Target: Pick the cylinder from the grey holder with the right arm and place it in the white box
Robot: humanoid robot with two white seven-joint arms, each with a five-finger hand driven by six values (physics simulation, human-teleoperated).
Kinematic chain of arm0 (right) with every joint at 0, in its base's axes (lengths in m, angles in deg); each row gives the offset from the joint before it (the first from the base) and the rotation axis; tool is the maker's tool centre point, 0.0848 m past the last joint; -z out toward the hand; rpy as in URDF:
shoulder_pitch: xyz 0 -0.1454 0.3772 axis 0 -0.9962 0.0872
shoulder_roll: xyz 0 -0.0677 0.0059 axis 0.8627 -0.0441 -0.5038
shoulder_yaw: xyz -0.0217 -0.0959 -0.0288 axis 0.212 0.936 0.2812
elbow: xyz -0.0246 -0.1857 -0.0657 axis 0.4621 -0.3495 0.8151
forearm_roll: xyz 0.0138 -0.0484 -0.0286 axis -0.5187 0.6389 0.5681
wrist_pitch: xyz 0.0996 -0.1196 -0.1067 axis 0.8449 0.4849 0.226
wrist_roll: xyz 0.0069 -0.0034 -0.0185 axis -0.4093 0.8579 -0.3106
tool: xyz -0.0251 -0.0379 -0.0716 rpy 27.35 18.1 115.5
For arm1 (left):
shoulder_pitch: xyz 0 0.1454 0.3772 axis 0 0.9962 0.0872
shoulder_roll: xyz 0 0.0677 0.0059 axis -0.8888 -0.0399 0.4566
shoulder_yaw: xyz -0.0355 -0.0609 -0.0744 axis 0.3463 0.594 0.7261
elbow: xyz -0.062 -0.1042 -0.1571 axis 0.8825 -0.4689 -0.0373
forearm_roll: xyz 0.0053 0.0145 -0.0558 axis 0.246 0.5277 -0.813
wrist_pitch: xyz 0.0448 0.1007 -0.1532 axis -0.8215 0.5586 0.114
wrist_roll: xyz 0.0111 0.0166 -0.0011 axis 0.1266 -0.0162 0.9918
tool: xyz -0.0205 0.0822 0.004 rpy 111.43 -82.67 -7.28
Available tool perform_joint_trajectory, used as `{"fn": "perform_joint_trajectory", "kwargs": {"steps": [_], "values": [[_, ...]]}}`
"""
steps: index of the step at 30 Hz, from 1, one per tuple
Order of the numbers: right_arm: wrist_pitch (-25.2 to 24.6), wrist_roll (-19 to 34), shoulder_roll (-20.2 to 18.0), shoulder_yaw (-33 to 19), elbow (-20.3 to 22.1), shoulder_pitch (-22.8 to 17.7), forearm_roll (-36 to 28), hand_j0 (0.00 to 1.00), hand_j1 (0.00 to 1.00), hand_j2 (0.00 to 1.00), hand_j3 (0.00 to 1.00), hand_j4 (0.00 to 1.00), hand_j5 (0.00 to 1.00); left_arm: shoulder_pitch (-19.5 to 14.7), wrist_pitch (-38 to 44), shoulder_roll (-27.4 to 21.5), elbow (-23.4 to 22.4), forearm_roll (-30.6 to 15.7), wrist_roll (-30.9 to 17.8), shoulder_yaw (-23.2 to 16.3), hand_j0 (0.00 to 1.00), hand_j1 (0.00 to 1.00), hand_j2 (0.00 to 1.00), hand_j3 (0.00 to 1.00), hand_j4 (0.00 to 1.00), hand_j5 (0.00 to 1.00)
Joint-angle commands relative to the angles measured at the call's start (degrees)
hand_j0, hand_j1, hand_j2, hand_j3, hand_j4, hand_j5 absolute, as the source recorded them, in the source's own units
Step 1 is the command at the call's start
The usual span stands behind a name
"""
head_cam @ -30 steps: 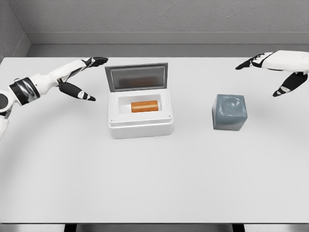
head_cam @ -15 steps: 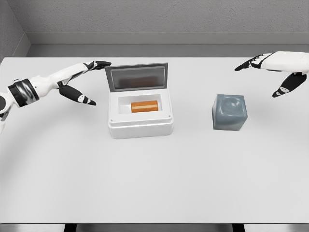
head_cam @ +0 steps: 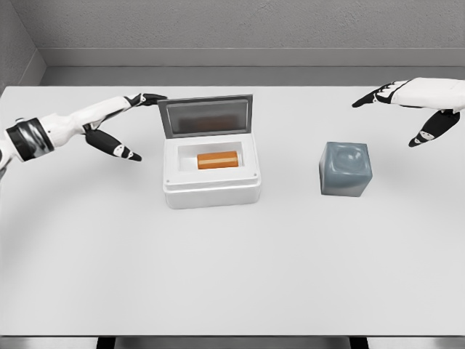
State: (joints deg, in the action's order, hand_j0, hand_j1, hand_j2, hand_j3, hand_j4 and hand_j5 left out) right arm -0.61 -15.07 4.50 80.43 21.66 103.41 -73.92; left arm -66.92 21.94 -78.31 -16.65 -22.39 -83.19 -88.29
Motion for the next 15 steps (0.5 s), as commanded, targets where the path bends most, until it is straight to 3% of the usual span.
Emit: {"fn": "perform_joint_trajectory", "kwargs": {"steps": [1,15], "values": [[-0.12,-0.02,0.07,-0.12,-0.01,0.0,-0.35,1.0,1.0,1.0,1.0,1.0,1.0,0.0,0.13,-0.4,0.63,-0.52,0.02,0.13,1.0,1.0,1.0,1.0,1.0,1.0],[-0.12,0.06,0.15,0.15,-0.71,0.0,-0.35,1.0,1.0,1.0,1.0,1.0,1.0,2.2,0.04,-3.48,5.02,-1.76,0.02,0.84,1.0,1.0,1.0,1.0,1.0,1.0]]}}
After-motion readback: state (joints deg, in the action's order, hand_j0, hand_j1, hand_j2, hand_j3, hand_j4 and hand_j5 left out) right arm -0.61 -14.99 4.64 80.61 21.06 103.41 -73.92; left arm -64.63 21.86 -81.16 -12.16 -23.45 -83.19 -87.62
